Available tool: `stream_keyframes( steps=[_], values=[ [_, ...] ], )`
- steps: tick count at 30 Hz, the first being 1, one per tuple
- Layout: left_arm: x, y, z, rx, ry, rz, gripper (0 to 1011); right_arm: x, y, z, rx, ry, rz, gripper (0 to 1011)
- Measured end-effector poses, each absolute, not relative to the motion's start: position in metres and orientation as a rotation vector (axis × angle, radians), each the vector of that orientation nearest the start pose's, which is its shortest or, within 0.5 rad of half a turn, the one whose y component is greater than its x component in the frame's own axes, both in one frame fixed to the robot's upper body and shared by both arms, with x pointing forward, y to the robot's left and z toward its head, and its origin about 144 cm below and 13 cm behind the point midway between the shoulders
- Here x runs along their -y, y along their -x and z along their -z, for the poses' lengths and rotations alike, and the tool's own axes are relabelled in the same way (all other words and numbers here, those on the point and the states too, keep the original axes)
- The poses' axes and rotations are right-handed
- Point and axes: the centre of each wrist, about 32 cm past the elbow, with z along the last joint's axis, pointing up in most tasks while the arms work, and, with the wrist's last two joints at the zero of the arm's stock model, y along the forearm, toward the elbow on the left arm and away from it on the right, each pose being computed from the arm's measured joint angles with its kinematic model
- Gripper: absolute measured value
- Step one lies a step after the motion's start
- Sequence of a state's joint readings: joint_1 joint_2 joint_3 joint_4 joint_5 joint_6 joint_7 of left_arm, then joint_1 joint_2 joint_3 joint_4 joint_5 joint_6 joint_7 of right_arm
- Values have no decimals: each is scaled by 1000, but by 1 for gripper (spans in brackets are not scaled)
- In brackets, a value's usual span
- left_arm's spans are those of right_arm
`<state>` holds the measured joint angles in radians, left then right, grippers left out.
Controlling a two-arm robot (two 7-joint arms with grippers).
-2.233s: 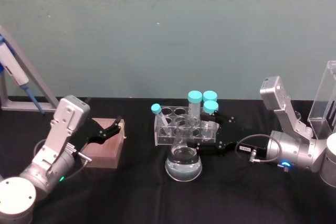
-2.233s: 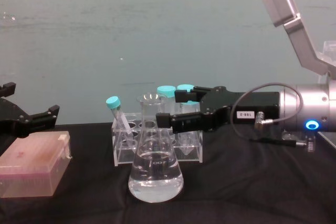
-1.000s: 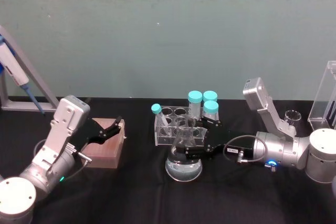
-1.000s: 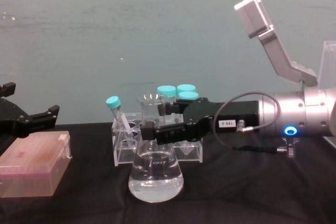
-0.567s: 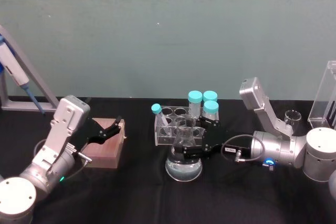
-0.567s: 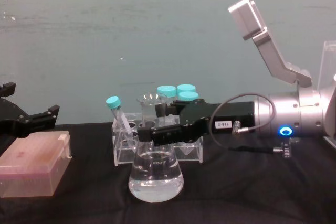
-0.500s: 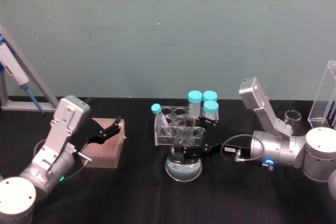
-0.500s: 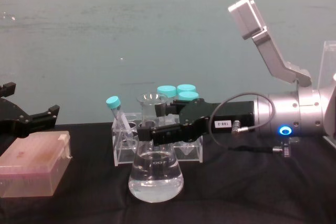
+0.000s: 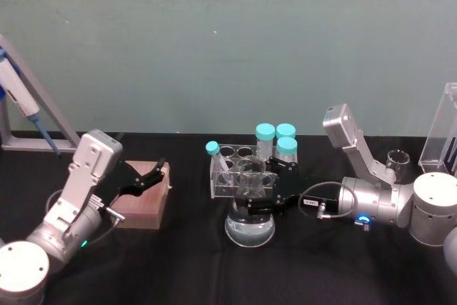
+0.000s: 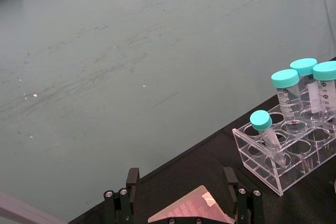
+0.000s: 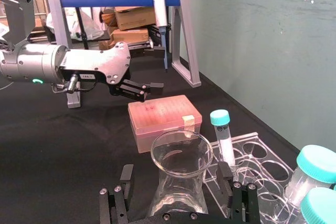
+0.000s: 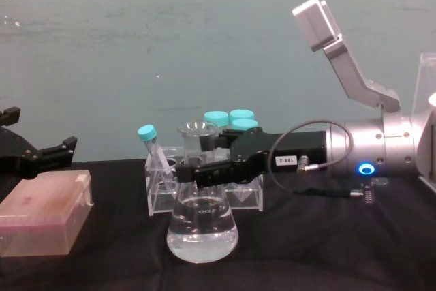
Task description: Place the experimental apparatus aside using one hand.
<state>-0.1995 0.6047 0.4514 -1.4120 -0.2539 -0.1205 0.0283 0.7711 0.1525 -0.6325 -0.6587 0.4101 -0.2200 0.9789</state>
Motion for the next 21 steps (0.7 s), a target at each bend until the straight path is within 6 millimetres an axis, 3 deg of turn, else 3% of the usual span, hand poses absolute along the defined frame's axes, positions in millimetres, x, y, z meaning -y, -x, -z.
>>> stream_keyframes(
  steps=[21],
  values=[
    [-310,-489,-1140,285,-305,-1248,1000,194,-637,-1153,15,132,314,1000]
  ],
)
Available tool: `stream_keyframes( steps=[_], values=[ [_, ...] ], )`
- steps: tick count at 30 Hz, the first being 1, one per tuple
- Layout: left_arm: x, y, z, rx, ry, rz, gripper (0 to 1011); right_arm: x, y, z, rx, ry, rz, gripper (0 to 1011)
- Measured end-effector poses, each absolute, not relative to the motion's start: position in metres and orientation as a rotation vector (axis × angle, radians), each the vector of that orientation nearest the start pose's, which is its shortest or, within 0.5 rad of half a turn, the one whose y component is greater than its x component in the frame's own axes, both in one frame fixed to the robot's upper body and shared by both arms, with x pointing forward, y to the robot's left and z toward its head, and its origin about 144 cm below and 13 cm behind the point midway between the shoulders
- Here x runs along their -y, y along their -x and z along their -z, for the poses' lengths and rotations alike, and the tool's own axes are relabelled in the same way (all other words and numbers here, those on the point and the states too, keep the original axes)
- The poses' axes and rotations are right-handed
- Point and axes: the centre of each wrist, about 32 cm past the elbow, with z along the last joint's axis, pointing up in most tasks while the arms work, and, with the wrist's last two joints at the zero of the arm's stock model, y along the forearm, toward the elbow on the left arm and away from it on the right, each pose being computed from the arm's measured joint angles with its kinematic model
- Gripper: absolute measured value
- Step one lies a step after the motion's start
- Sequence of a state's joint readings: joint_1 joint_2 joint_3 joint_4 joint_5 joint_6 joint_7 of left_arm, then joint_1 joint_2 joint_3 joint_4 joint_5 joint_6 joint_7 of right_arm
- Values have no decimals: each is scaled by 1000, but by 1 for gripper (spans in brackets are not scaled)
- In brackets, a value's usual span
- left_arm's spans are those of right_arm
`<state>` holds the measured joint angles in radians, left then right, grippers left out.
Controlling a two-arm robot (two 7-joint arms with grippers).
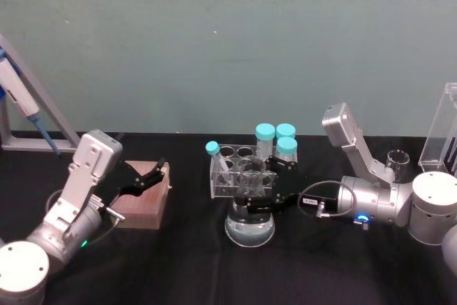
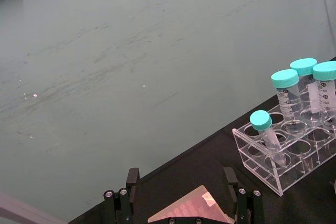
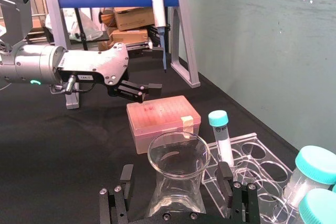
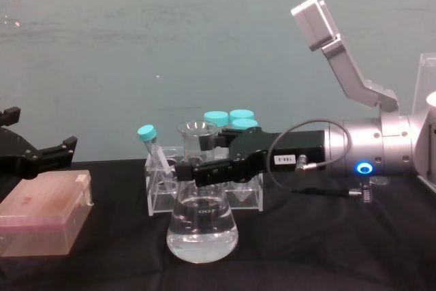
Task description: Place the experimental apparatus aside using one hand.
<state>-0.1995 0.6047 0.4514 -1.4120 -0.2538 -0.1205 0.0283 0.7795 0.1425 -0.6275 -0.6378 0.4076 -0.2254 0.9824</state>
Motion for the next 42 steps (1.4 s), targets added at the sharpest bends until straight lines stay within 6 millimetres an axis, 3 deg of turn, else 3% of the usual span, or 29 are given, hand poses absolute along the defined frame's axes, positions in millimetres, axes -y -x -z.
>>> stream_keyframes(
  steps=[5,10,21,24,42],
  values=[
    [-310,-489,-1140,285,-305,-1248,1000,194,-636,-1153,15,133,313,1000],
    [-310,-489,-1140,285,-304,-1248,1000,194,-636,-1153,15,133,313,920],
    [-310,-489,-1140,285,-304,-1248,1000,194,-636,-1153,14,133,313,596],
    [-310,-489,-1140,285,-304,-1248,1000,194,-636,-1153,15,132,314,461],
    [-310,-489,-1140,285,-304,-1248,1000,196,-634,-1155,42,134,326,457]
  ],
)
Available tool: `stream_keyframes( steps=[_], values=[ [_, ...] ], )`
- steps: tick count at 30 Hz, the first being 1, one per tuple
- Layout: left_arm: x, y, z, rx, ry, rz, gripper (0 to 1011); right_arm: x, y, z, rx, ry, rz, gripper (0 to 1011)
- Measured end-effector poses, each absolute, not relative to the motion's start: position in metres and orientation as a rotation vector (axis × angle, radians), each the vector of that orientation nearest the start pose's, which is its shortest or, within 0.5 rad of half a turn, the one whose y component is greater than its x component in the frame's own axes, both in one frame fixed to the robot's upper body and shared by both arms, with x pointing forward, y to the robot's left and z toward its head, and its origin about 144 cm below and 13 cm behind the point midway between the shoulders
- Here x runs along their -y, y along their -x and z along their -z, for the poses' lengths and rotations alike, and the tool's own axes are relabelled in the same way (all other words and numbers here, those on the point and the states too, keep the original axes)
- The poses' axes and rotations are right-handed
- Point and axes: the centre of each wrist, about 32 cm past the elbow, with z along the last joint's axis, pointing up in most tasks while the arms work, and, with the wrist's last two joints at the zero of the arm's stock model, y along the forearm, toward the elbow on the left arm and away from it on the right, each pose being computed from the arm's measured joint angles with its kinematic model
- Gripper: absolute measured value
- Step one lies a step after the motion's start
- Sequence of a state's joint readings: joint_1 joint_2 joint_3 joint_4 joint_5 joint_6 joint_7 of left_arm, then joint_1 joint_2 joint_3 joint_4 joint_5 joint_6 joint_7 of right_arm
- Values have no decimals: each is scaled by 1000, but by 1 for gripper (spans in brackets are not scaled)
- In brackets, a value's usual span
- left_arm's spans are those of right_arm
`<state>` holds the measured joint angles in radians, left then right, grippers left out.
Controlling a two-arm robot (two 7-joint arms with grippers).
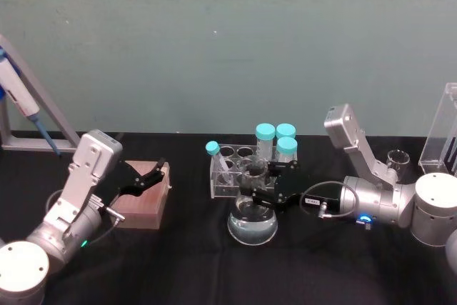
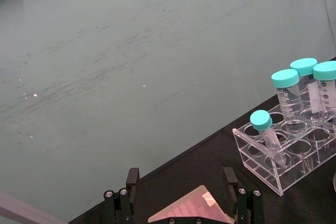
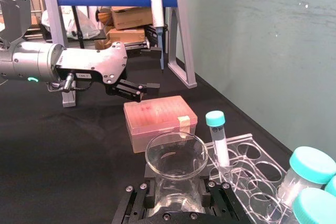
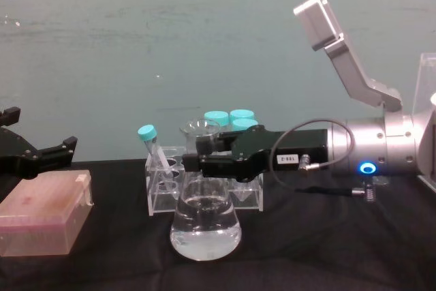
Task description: Place the experimental apparatus aside using one hand.
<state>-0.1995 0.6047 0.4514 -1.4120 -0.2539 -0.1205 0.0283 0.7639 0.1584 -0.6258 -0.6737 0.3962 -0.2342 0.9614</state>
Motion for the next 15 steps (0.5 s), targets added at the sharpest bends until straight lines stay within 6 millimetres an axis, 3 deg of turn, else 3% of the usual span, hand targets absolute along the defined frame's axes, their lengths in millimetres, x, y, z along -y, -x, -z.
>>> stream_keyframes(
  steps=[15],
  values=[
    [-310,-489,-1140,285,-304,-1248,1000,206,-630,-1159,43,93,338,457]
  ],
)
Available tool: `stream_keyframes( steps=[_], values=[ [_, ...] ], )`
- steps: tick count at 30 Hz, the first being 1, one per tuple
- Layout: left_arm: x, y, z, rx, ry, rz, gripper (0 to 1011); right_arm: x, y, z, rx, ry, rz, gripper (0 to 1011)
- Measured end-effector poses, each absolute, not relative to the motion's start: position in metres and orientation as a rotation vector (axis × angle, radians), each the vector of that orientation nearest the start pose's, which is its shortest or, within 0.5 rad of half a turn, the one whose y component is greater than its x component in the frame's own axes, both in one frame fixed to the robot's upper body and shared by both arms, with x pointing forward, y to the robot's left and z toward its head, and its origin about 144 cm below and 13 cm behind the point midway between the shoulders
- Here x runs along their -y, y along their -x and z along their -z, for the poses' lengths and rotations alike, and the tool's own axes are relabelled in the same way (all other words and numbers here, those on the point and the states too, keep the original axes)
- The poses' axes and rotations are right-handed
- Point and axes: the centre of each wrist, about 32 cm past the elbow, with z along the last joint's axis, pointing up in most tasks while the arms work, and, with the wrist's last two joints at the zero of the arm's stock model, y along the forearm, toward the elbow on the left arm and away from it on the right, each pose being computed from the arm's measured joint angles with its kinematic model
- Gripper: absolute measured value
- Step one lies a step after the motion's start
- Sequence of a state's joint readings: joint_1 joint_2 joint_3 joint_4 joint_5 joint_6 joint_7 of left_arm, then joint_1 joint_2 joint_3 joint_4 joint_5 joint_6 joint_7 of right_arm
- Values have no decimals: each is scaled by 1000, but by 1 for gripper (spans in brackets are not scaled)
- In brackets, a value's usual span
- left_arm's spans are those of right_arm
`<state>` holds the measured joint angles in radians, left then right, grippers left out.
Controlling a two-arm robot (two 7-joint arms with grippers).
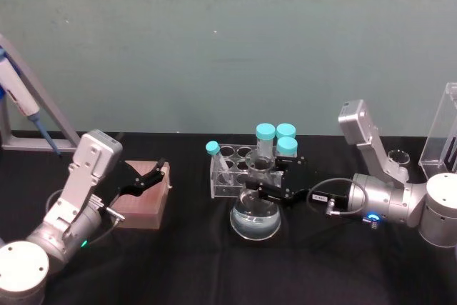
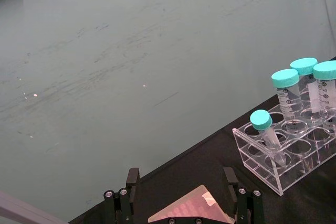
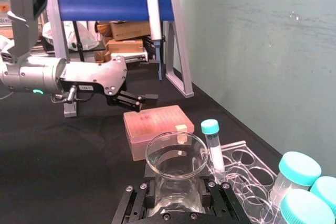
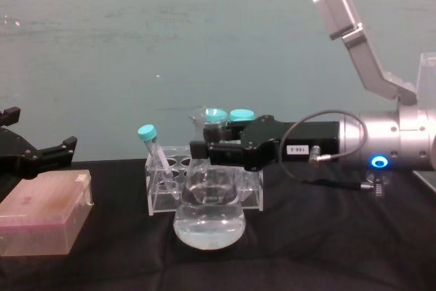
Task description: Place the experimental apparatus aside using one hand.
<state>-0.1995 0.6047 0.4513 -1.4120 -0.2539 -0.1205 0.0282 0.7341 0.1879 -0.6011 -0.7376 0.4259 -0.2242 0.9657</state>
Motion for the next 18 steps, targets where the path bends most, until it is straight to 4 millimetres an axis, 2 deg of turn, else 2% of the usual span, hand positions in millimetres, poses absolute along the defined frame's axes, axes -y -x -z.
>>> stream_keyframes(
  steps=[18],
  values=[
    [-310,-489,-1140,285,-304,-1248,1000,226,-608,-1176,48,85,351,457]
  ],
)
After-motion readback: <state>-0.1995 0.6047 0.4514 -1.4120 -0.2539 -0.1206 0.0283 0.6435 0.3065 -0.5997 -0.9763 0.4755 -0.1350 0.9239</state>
